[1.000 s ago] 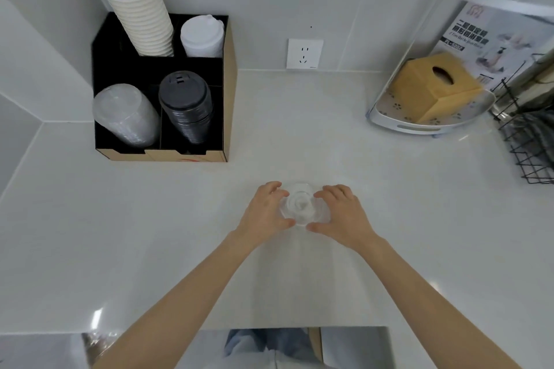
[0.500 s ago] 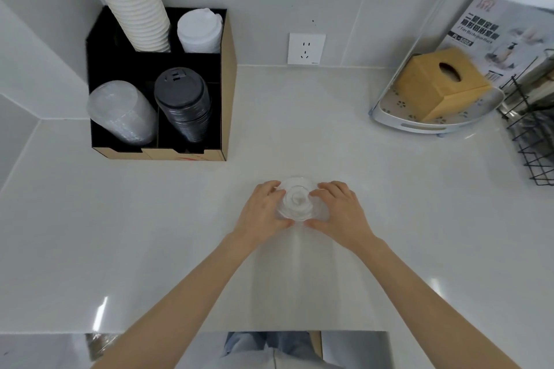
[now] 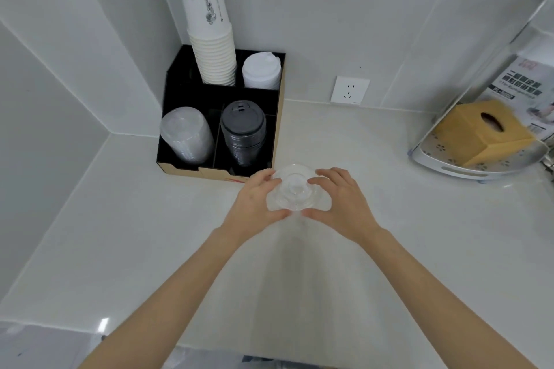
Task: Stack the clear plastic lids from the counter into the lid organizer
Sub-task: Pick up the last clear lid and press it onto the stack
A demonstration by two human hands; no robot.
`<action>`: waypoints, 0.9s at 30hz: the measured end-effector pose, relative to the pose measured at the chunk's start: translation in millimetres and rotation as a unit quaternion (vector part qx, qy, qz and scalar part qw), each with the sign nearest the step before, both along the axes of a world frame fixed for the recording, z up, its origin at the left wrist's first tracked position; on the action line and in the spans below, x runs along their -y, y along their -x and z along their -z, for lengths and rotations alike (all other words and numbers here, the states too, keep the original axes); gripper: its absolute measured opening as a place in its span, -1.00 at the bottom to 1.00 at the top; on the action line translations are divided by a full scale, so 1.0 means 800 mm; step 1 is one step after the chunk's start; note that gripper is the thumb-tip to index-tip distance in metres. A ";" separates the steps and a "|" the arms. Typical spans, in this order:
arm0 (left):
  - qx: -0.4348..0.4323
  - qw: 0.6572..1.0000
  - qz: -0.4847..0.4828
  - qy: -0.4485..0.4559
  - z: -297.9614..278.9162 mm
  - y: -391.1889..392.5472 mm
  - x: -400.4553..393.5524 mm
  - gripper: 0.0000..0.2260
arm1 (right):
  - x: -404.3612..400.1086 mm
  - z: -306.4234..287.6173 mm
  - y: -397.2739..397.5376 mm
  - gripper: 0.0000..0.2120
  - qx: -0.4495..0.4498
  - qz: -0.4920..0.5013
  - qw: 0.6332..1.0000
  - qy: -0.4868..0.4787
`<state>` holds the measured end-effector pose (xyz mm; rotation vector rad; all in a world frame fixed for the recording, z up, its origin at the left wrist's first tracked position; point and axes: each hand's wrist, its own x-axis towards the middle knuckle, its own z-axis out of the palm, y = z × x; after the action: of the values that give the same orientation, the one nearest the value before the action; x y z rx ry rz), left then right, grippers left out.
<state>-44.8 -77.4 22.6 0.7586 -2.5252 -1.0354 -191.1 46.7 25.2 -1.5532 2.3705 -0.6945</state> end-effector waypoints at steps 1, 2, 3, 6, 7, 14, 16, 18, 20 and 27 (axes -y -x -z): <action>-0.002 1.000 -0.005 0.003 -0.003 -0.008 0.007 -0.49 | 0.009 -0.002 -0.005 -0.44 -0.001 -0.006 1.000 0.004; -0.003 1.000 -0.011 0.007 -0.006 -0.016 0.015 -0.50 | 0.020 -0.005 -0.011 -0.44 -0.003 -0.014 1.000 0.007; -0.005 1.000 -0.017 0.011 -0.008 -0.023 0.021 -0.51 | 0.029 -0.008 -0.017 -0.44 -0.003 -0.021 1.000 0.010; -0.014 0.999 -0.035 0.023 -0.012 -0.047 0.043 -0.48 | 0.058 -0.015 -0.035 -0.46 -0.005 -0.042 0.999 0.021; -0.015 0.999 -0.040 0.026 -0.014 -0.054 0.050 -0.46 | 0.067 -0.017 -0.041 -0.46 -0.005 -0.049 0.998 0.027; -0.082 0.989 -0.081 0.088 -0.013 -0.104 0.104 -0.61 | 0.126 -0.031 -0.075 -0.48 0.042 -0.080 0.994 0.059; -0.092 0.984 -0.108 0.105 -0.017 -0.111 0.115 -0.74 | 0.136 -0.036 -0.083 -0.52 0.118 -0.078 0.989 0.053; -0.086 0.982 -0.114 0.123 -0.024 -0.116 0.126 -0.82 | 0.145 -0.042 -0.089 -0.58 0.189 -0.069 0.979 0.035; -0.088 0.982 -0.104 0.134 -0.030 -0.119 0.135 -0.85 | 0.150 -0.047 -0.091 -0.60 0.247 -0.058 0.967 0.011; -0.033 0.969 -0.126 -0.209 -0.052 -0.124 0.154 -0.96 | 0.159 -0.047 -0.093 -0.23 0.297 -0.037 0.954 -0.007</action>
<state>54.4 -200.6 64.0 1.1009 -2.1042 -1.4886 -117.1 -80.4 62.9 -1.1956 1.8552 -0.9617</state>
